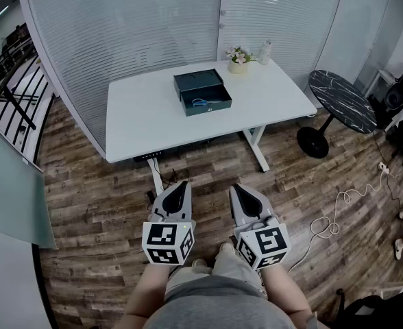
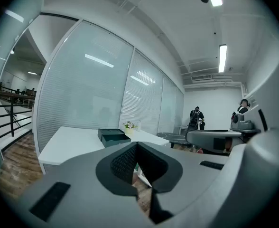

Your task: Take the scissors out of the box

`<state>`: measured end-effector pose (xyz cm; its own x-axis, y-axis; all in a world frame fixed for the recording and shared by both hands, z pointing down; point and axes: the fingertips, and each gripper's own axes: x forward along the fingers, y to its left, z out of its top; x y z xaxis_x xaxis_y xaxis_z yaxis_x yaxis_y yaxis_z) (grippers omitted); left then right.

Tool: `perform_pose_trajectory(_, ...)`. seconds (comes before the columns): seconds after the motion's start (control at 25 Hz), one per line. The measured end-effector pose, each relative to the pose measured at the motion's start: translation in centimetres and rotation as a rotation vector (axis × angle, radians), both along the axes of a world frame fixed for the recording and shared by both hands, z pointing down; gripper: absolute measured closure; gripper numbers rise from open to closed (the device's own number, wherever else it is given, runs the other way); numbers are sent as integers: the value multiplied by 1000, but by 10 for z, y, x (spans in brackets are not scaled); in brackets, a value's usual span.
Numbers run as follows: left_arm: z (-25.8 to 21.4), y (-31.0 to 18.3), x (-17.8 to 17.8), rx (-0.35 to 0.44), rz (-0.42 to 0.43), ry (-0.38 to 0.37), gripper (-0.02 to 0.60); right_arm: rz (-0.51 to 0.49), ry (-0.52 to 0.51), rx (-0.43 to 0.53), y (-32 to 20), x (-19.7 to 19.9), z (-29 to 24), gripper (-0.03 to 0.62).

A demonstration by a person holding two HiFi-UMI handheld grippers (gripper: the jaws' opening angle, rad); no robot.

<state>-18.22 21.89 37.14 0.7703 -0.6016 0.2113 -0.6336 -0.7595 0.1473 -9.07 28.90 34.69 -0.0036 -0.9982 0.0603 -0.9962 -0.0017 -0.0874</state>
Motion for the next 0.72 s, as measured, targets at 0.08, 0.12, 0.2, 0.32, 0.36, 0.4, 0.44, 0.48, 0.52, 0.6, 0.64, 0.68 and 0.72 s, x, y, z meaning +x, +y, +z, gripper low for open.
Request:
perform_pose_trajectory(0.08, 1, -2, -1, 1, 5, 1, 577, 0, -1, 0, -3, -1, 1, 586)
perform_pose_trajectory(0.12, 1, -3, -2, 1, 7, 1, 577, 0, -2, -1, -4, -2, 2, 586)
perform_pose_trajectory(0.2, 1, -4, -5, 0, 9, -1, 577, 0, -4, -2, -5, -5, 1, 586)
perform_pose_trajectory(0.32, 2, -9, -9, -7, 10, 5, 577, -5, 0, -6, -10, -9, 2, 586)
perform_pose_trajectory(0.36, 2, -12, -10, -10, 12, 10, 577, -7, 2, -8, -13, -11, 2, 586)
perform_pose_trajectory(0.4, 2, -15, -11, -13, 15, 16, 577, -9, 4, -11, -16, -12, 3, 586)
perform_pose_trajectory(0.44, 2, -17, -12, -17, 17, 21, 577, -10, 5, -13, -18, -13, 3, 586)
perform_pose_trajectory(0.48, 2, -20, -12, -20, 20, 26, 577, -8, 5, -13, -20, -13, 3, 586)
perform_pose_trajectory(0.52, 2, -21, -12, -22, 23, 28, 577, -3, 3, -13, -22, -12, 3, 586)
perform_pose_trajectory(0.6, 2, -26, -10, -25, 27, 27, 577, 15, -10, -15, -27, -8, 3, 586)
perform_pose_trajectory(0.64, 2, -29, -8, -27, 29, 24, 577, 23, -19, -18, -29, -5, 4, 586)
perform_pose_trajectory(0.68, 3, -32, -6, -29, 32, 21, 577, 27, -26, -21, -33, -3, 4, 586)
perform_pose_trajectory(0.72, 4, -36, -5, -31, 33, 18, 577, 28, -32, -24, -36, -2, 6, 586)
